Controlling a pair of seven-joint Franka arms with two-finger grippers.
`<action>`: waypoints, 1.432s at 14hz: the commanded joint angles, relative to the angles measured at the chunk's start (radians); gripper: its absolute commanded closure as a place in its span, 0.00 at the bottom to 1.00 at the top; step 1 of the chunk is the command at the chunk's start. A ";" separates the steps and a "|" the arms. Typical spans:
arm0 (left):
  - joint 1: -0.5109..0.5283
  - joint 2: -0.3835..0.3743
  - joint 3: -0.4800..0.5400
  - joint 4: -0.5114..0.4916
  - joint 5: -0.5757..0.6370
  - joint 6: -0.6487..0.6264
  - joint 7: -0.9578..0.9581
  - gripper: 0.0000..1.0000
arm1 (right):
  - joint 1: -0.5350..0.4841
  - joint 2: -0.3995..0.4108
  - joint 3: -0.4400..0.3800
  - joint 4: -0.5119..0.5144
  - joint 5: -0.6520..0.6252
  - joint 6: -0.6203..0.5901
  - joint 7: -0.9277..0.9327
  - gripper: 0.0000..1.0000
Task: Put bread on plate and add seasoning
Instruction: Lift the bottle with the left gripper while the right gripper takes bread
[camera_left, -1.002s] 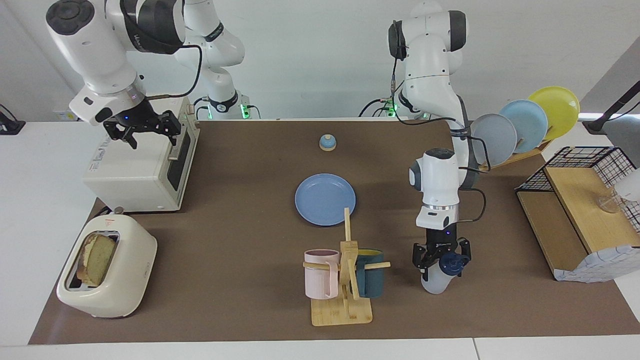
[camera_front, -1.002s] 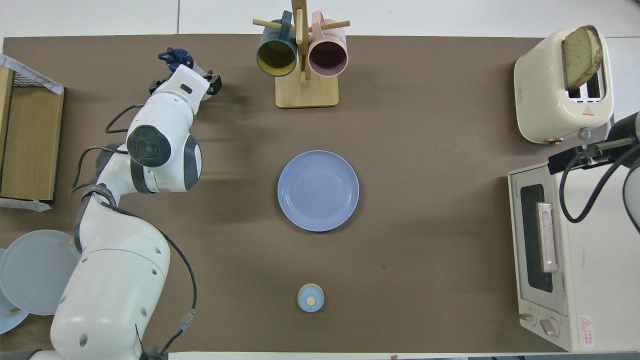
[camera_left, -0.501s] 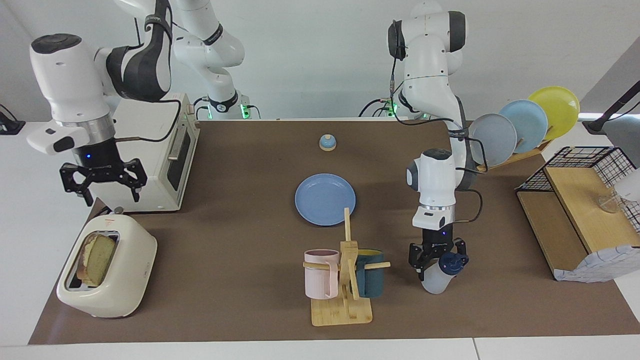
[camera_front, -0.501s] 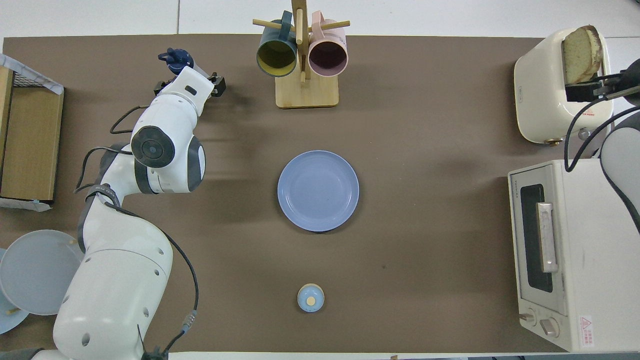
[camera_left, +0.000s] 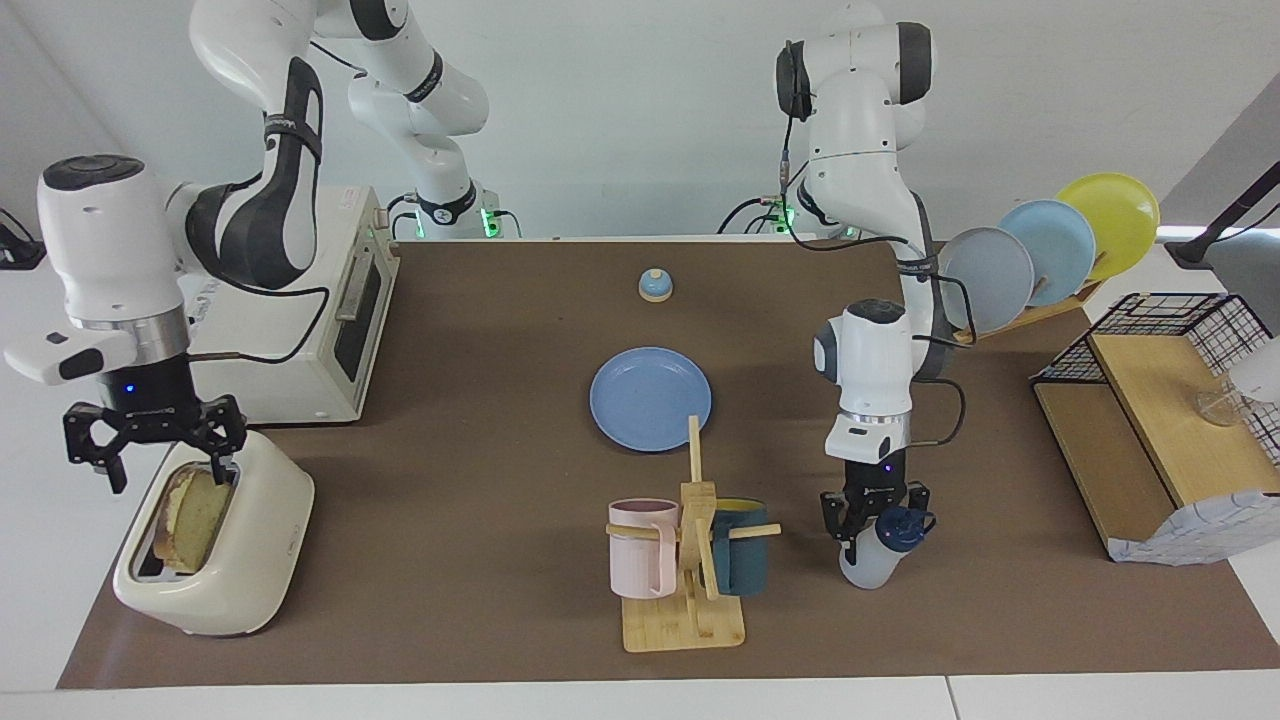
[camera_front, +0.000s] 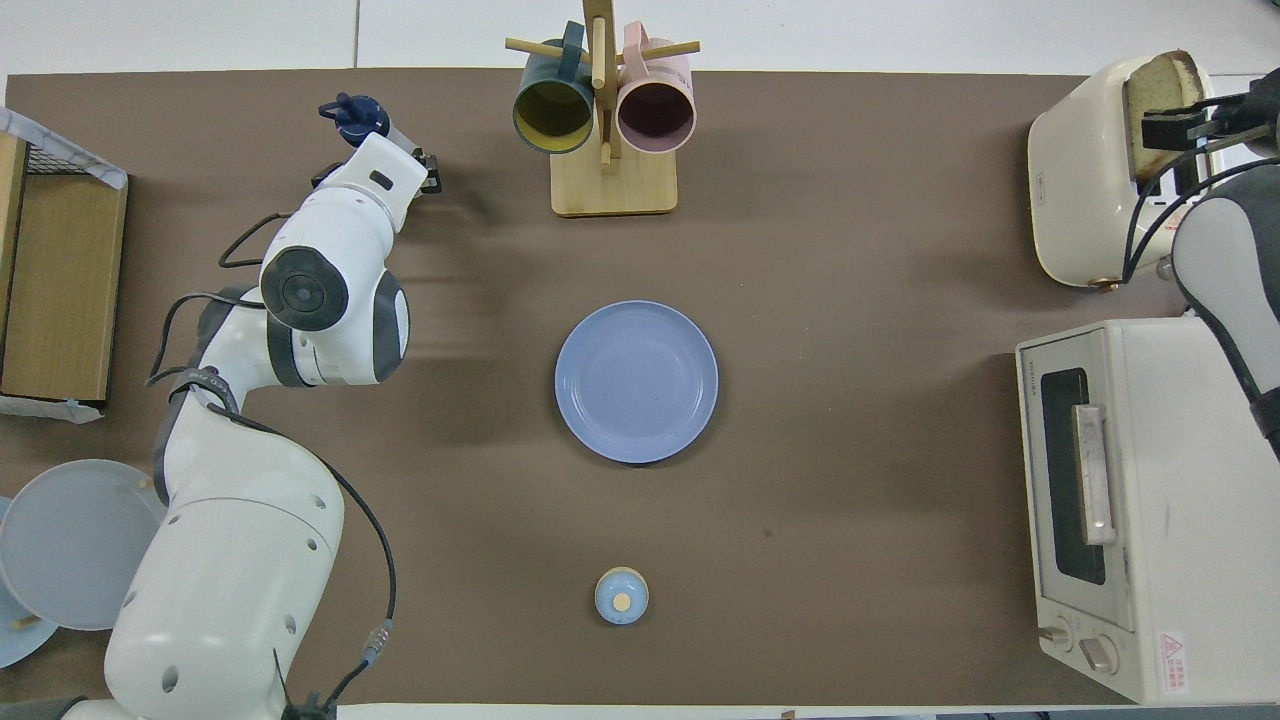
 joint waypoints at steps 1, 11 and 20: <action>0.012 0.013 0.003 0.026 0.000 -0.030 0.026 1.00 | -0.004 0.038 0.008 0.026 -0.002 0.037 -0.028 0.14; 0.012 -0.051 0.010 0.026 0.004 -0.081 0.132 1.00 | 0.005 0.040 0.011 0.268 -0.076 -0.234 -0.419 1.00; 0.004 -0.327 0.010 0.012 0.003 -0.538 0.451 1.00 | 0.377 -0.178 0.035 0.197 -0.058 -0.653 -0.016 1.00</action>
